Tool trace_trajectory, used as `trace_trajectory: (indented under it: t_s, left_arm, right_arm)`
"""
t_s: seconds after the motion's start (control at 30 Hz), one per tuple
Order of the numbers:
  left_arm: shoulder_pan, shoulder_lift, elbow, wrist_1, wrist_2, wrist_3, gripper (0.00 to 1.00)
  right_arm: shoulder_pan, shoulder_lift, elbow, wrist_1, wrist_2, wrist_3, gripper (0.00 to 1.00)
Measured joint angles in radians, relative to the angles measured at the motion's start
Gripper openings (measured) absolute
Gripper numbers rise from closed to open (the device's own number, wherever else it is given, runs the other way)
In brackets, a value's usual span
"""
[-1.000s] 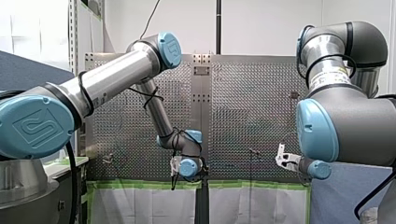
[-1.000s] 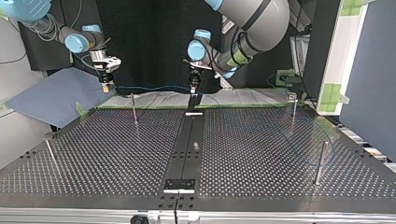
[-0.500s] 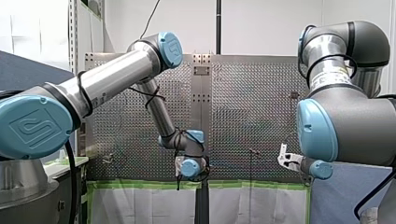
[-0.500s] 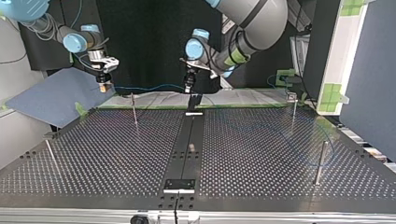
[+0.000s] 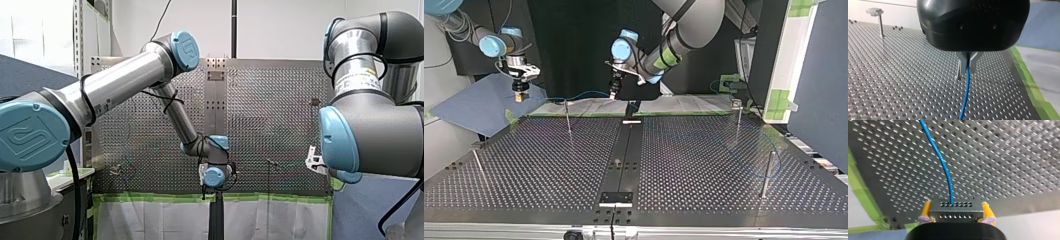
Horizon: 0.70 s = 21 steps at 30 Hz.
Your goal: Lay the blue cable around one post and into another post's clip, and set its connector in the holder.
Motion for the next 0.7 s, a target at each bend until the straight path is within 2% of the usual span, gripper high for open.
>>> trace_trajectory:
  t_s: [0.17, 0.3, 0.4, 0.7]
  left_arm:
    - [-0.013, -0.01, 0.015, -0.006, 0.011, -0.026, 0.0]
    - [-0.027, -0.031, 0.037, -0.026, 0.011, -0.023, 0.0]
    - [-0.037, -0.052, 0.058, -0.045, 0.01, -0.03, 0.0]
    - [-0.052, -0.081, 0.134, -0.115, 0.01, -0.046, 0.0]
  right_arm:
    - [-0.013, -0.028, 0.0, 0.002, 0.027, 0.024, 0.0]
    - [-0.025, -0.032, 0.0, 0.002, 0.039, 0.042, 0.0]
    - [-0.031, -0.033, 0.0, 0.002, 0.042, 0.06, 0.0]
    - [-0.051, -0.031, 0.0, -0.015, 0.034, 0.09, 0.0]
